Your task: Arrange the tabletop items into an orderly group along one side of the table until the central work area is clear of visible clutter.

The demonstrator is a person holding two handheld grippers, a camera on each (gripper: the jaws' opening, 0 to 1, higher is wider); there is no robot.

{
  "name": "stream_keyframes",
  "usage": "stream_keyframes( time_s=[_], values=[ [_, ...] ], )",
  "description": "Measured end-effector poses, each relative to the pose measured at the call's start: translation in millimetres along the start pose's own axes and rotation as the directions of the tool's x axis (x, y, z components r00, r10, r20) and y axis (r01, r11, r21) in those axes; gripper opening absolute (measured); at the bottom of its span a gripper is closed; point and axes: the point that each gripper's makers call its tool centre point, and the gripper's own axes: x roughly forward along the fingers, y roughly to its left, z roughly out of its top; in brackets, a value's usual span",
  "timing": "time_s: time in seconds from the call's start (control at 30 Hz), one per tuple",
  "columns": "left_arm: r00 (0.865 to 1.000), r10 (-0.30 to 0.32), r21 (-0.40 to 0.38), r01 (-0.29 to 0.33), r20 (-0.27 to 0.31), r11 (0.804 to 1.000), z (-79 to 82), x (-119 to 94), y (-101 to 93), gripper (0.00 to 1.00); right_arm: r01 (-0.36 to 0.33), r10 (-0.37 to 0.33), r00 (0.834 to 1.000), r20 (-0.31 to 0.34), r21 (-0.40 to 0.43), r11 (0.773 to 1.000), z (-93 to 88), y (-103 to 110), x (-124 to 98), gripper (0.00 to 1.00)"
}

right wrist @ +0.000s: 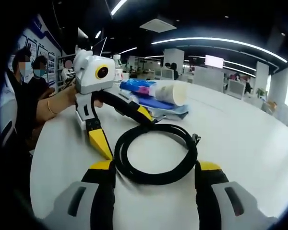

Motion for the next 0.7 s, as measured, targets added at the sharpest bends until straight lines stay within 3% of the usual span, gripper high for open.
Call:
stream_keyframes(
  time_s=[0.3,0.4,0.7],
  values=[
    [1.0,0.024,-0.005,-0.024,0.001,1.0,-0.1,-0.3,-1.1,0.66,-0.005,0.005,1.0,-0.001,0.003,1.0,-1.7,1.6,-1.5,0.62],
    [1.0,0.026,-0.012,-0.025,0.007,1.0,-0.8,-0.6,-1.2,0.65,-0.01,0.011,1.0,-0.015,0.063,0.998,-5.6,1.3,-1.4,0.62],
    [0.999,0.024,-0.013,-0.023,0.037,1.0,0.3,1.0,-0.8,0.66,-0.026,0.026,1.0,0.006,0.059,0.998,-4.0,4.2,-0.8,0.58]
  ],
)
